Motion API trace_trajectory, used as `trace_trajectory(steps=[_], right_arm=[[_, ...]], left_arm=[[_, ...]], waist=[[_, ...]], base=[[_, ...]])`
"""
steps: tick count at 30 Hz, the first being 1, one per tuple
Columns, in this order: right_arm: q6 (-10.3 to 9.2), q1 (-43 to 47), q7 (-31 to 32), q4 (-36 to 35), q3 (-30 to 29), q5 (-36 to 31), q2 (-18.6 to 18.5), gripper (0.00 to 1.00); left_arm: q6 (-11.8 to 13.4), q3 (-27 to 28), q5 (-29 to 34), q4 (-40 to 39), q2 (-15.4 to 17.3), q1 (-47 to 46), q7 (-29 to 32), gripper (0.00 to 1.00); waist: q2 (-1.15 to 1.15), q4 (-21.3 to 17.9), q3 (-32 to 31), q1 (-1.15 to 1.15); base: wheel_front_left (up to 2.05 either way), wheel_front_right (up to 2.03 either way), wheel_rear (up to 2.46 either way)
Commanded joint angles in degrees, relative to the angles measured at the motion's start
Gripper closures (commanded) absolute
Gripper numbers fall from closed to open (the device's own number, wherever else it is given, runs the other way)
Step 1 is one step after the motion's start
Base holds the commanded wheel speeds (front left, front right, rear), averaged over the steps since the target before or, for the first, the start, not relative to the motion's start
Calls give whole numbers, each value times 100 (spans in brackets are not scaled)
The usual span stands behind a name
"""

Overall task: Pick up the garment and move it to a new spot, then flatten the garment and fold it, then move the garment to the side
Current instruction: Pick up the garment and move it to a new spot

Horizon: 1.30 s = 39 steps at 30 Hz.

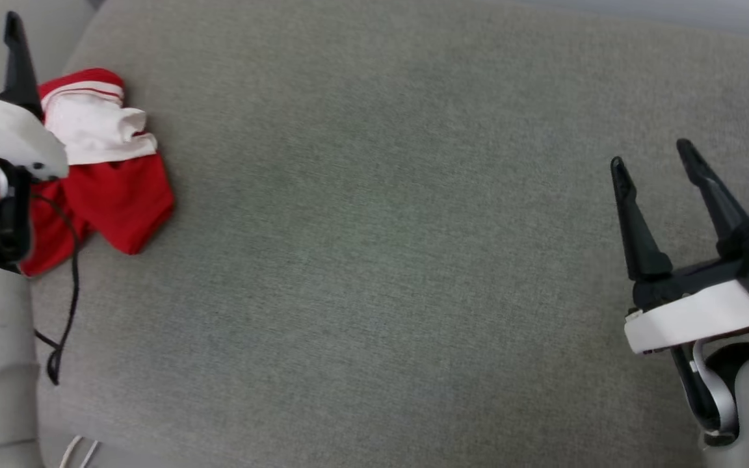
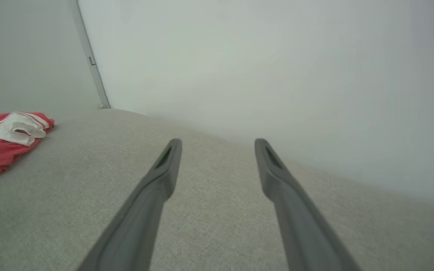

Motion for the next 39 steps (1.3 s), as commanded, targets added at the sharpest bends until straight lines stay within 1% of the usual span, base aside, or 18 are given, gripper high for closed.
trace_trajectory(steps=[1,5,7,9,11,14,18,21,23,24,25,26,28,30,35,37,39], right_arm=[[-3,-144,-28,-49,-16,13,-51,0],[-3,-327,-90,-129,-2,63,-89,0],[-3,-404,-131,-144,9,68,-116,0],[-3,-467,-167,-142,39,93,-115,0],[-3,-524,-194,-127,63,114,-111,0],[-3,-621,-240,-92,79,124,-147,0],[-3,-683,-243,-74,100,160,-187,0],[-3,-733,-230,-93,93,175,-214,0],[-3,-739,-215,-111,80,175,-235,0],[-3,-740,-204,-125,76,169,-237,0],[-3,-740,-197,-137,75,155,-239,0],[-3,-736,-185,-136,79,144,-236,0],[-3,-716,-175,-128,80,129,-226,0],[-3,-698,-190,-96,88,137,-199,0],[-3,-569,-250,36,106,166,-104,0],[-4,-511,-294,96,96,175,-45,0],[-3,-455,-334,161,70,175,11,0]], left_arm=[[-60,62,-81,139,153,-136,272,0],[-146,218,-234,637,669,-438,1196,0],[-146,264,-257,933,904,-470,1704,0],[-113,358,-342,1175,1103,-480,2144,0],[-104,440,-440,1379,1236,-431,2542,0],[-41,613,-657,1701,1318,-313,3061,0],[93,842,-1001,2236,1220,-77,3806,0],[131,913,-1145,2460,1096,96,4070,0],[114,917,-1185,2504,1043,168,4011,0],[94,917,-1198,2519,1026,184,3948,53],[76,910,-1170,2507,1044,191,3818,92],[50,914,-1171,2539,1063,182,3731,100],[-36,910,-1186,2602,1101,126,3555,100],[-90,886,-1094,2620,1247,23,3176,100],[-215,862,-905,2703,1599,-448,1910,100],[-226,772,-767,2803,1666,-569,1443,100],[-269,702,-691,2891,1664,-684,950,100]], waist=[[0,-462,585,-1],[0,-664,999,-1],[0,-739,1163,-1],[0,-801,1287,-1],[0,-856,1395,-1],[0,-900,1514,-1],[0,-944,1618,-1],[0,-954,1677,-1],[0,-954,1705,-1],[0,-952,1709,-1],[0,-949,1711,-1],[0,-947,1696,-1],[0,-935,1637,-1],[0,-925,1547,-1],[0,-889,1161,-1],[0,-877,965,-1],[0,-859,747,-1]], base=[[0,0,0],[0,0,0],[0,0,0],[0,0,0],[0,0,0],[0,0,0],[0,0,0],[0,0,0],[0,0,0],[0,0,0],[0,0,0],[0,0,0],[0,0,0],[0,0,0],[0,0,0],[0,0,0],[0,0,0]])
